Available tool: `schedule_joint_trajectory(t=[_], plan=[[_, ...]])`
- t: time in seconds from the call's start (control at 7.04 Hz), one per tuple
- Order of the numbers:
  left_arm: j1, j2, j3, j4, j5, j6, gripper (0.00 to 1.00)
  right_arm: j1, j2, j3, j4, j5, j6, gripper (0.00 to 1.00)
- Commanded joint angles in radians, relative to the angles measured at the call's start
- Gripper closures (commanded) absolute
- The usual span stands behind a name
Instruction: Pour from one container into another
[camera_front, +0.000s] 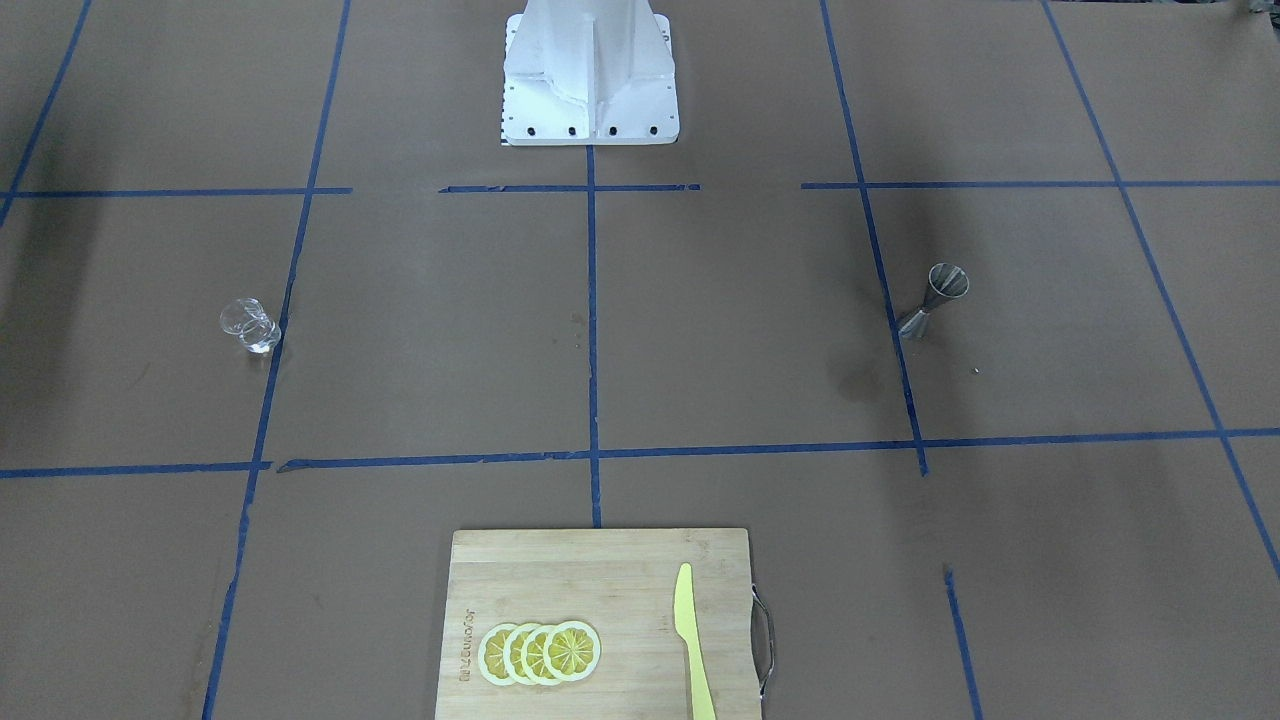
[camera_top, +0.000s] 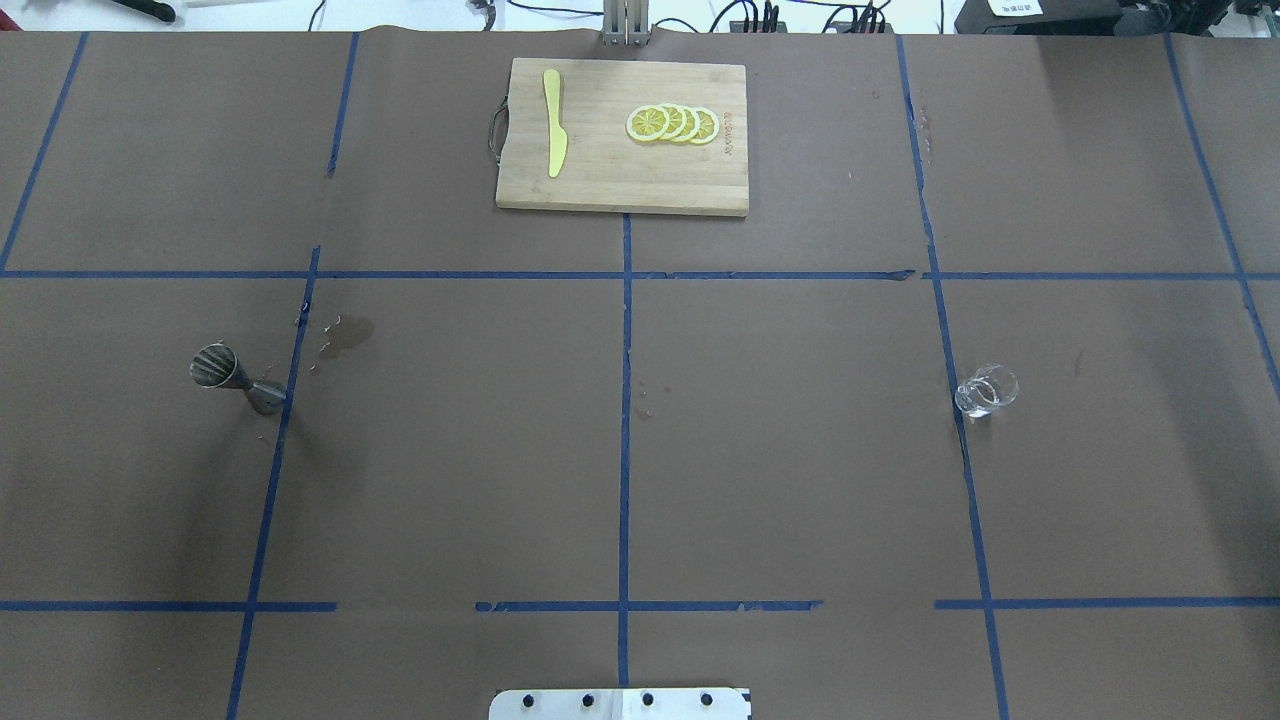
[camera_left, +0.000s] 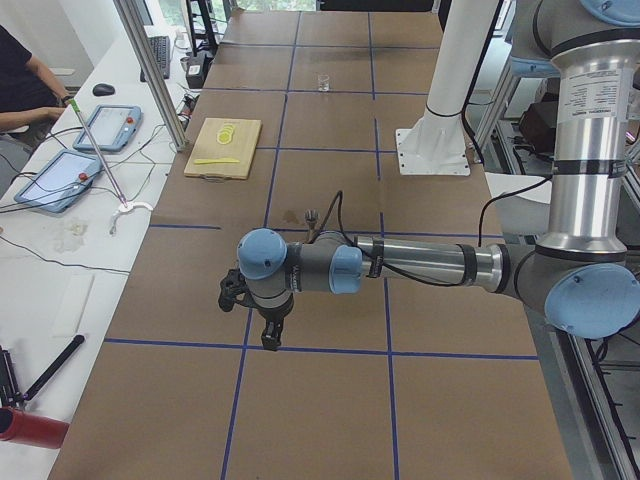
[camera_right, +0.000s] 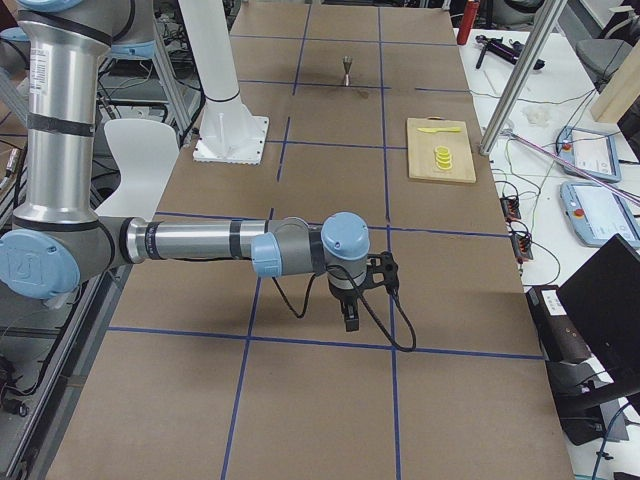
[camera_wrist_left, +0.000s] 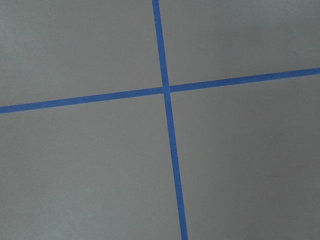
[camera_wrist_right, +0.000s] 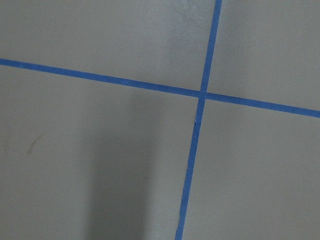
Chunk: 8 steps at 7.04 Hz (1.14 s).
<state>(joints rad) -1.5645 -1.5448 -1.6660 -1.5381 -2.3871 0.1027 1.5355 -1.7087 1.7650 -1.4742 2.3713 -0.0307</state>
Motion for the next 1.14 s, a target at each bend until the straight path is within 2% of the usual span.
schedule_joint_trajectory(t=[0.0, 0.57, 0.99], plan=[[0.0, 0.0, -0.014, -0.002, 0.0, 0.003, 0.0, 0.0, 0.001, -0.002, 0.0, -0.001, 0.0, 0.0], [0.0, 0.0, -0.018, -0.005, 0.037, -0.001, 0.0, 0.0, 0.004, 0.001, 0.0, -0.001, -0.008, 0.0], [0.009, -0.014, -0.029, -0.023, 0.011, -0.006, 0.0, -0.002, 0.004, -0.009, 0.0, 0.022, 0.0, 0.0]])
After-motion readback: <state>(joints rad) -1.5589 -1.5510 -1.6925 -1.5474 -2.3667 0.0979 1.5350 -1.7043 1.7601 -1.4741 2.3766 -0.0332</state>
